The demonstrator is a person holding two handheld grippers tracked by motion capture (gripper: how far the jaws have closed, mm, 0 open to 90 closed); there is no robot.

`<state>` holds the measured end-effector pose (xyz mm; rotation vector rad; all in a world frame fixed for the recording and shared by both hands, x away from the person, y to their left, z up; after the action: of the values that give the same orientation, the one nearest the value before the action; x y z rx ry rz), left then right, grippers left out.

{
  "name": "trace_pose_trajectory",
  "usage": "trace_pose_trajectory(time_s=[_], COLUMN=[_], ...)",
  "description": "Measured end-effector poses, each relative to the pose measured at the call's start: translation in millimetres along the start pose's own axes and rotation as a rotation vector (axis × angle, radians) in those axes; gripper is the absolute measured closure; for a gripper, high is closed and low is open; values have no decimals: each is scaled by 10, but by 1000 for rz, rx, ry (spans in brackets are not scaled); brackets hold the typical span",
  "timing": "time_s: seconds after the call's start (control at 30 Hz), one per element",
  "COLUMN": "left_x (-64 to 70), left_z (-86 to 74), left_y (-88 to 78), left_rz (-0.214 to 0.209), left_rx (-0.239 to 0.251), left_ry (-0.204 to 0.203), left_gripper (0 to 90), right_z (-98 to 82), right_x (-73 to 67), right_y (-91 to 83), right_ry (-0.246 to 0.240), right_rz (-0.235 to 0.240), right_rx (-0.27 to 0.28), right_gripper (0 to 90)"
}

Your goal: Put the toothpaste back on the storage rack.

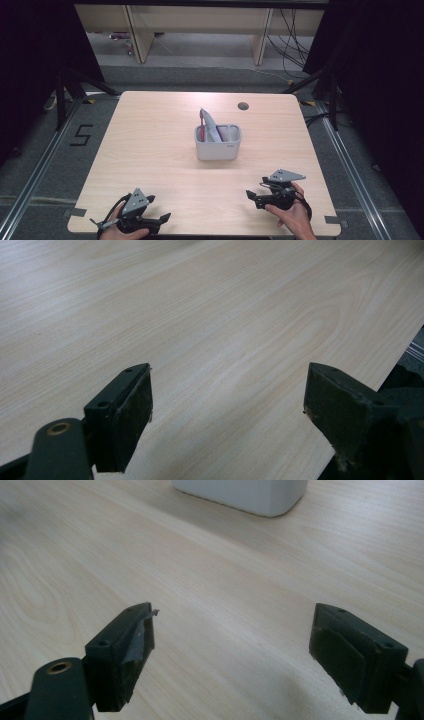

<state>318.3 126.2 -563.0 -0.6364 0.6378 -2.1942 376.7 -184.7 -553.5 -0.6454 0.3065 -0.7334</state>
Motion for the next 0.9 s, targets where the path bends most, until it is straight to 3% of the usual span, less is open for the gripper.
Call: trace_pose_trajectory(time_s=[0.03,0.07,0.1,0.13,0.17,0.2,0.27,0.3,0.37,0.4,0.47,0.5,0.57,0.6,0.7,0.87,0.9], left_x=[2,-11,-8,-12,-8,-9,-7,-12,-10,-9,-9,-6,-12,-16,-16,-27,-25], left_z=[-2,-15,-12,-18,-18,-18,-14,-16,-14,-17,-18,-16,-15,-14,-15,-4,-3], left_y=[1,-8,1,-8,-8,-9,-5,-9,-6,-6,-6,-2,-9,-11,-11,-21,-20], left_rz=[-1,1,-4,2,3,4,-3,2,1,1,2,-3,3,4,4,8,6], left_rx=[-2,-17,-9,-18,-18,-19,-12,-14,-11,-14,-14,-10,-11,-11,-11,-6,-4], left_ry=[0,20,23,28,27,28,26,26,21,21,24,24,25,26,26,27,25], left_gripper=[191,191,191,191,191,191,191,191,191,191,191,191,191,191,191,188,188], right_z=[-8,-33,-47,-68,-87,-103,-132,-137,-152,-150,-167,-172,-188,-191,-220,-230,-247], right_x=[-2,-19,-5,-25,-15,4,-57,-47,-83,-60,-96,-93,-135,-129,-171,-168,-199], right_y=[-2,-21,-16,-12,-24,-34,-32,-41,-55,-58,-69,-78,-84,-86,-109,-125,-126], right_ry=[-18,9,-23,-8,-31,-46,-15,-42,-25,-61,-44,-62,-36,-59,-49,-98,-77], right_rz=[12,-9,-7,-6,-8,-32,-9,-14,-16,-22,-14,-20,-10,-7,-5,-10,5], right_rx=[3,-10,-10,-13,-24,-26,-34,-37,-40,-37,-41,-43,-44,-43,-48,-40,-49], right_gripper=[188,188,188,188,188,188,188,188,189,189,190,189,189,187,184,183,183])
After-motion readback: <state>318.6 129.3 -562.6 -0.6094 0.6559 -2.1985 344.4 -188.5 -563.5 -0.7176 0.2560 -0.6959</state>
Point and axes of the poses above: each handheld gripper's, and its own axes: y roughly forward along the jaws, z roughly out of its top, x roughly to its right, the point moved 10 cm from there along y, roughly forward along the jaws, and after that the axes turned 9 degrees about -y, right-handed, at the moved point
